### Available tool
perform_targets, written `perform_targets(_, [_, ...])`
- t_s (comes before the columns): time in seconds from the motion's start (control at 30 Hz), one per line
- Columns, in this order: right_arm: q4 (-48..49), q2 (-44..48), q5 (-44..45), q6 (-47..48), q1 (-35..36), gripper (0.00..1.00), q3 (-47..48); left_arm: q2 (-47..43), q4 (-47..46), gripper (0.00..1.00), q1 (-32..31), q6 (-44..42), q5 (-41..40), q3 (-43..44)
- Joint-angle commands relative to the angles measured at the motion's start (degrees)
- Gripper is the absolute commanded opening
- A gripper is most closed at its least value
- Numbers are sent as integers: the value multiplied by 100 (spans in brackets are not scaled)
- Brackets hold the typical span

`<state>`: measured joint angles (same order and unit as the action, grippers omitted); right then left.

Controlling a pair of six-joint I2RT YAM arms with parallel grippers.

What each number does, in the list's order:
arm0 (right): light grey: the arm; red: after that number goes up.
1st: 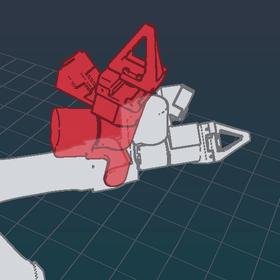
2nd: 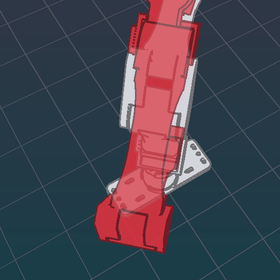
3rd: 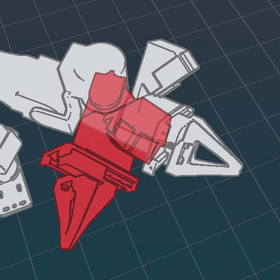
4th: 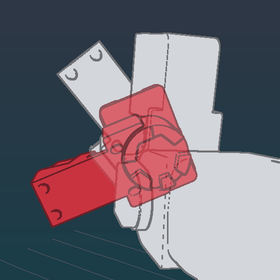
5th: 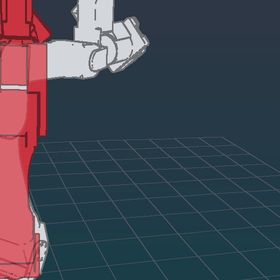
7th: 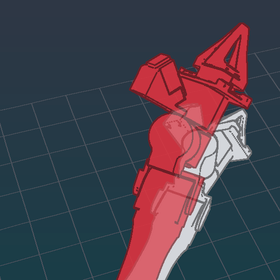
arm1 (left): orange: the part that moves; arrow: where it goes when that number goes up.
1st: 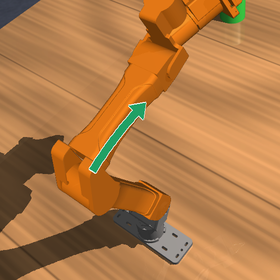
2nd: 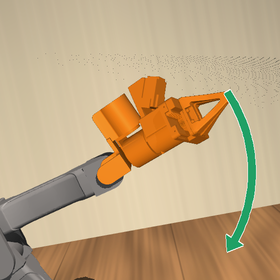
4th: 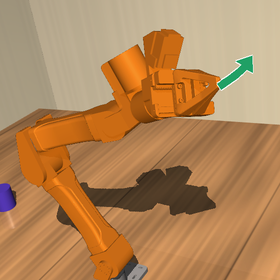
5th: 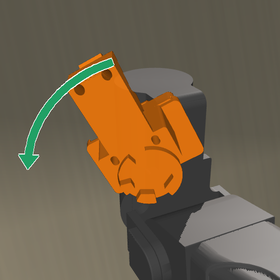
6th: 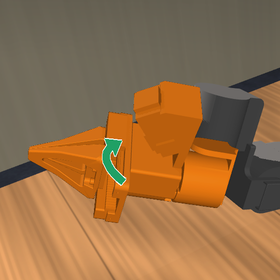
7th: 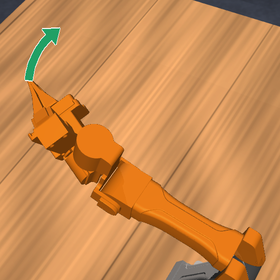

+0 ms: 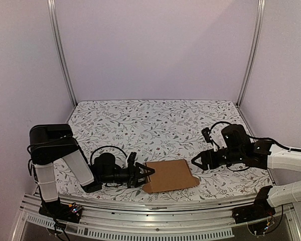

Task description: Fold the paper box

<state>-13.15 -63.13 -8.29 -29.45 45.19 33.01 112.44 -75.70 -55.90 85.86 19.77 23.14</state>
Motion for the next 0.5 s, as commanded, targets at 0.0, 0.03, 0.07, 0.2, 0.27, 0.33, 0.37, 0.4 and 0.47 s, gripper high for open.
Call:
perform_targets(0.0, [-800,435,-93,1037,-8,73,523,-228,29,0,226,88,174,-130])
perform_targets(0.03, [-864,497,-149,1258,-5,92,608,-240,7,0,267,120,241,-141])
perform_targets(0.07, [-907,537,-195,1385,-5,98,684,-249,-4,0,305,152,306,-158])
perform_targets(0.2, [-1019,669,-276,2014,163,99,973,-310,-107,0,413,293,500,-275])
perform_targets(0.27, [-1073,659,-104,2442,355,99,1117,-386,-162,0,466,354,546,-388])
perform_targets(0.33, [-1133,617,66,2773,612,99,1260,-495,-145,0,527,412,600,-487])
perform_targets(0.37, [-1186,595,158,2948,758,99,1329,-560,-112,0,554,441,625,-520])
perform_targets(0.4, [-1253,597,250,3341,872,99,1379,-635,-45,0,580,477,681,-541])
perform_targets(0.47, [-1302,637,536,3822,1081,99,1426,-796,65,0,600,524,743,-562])
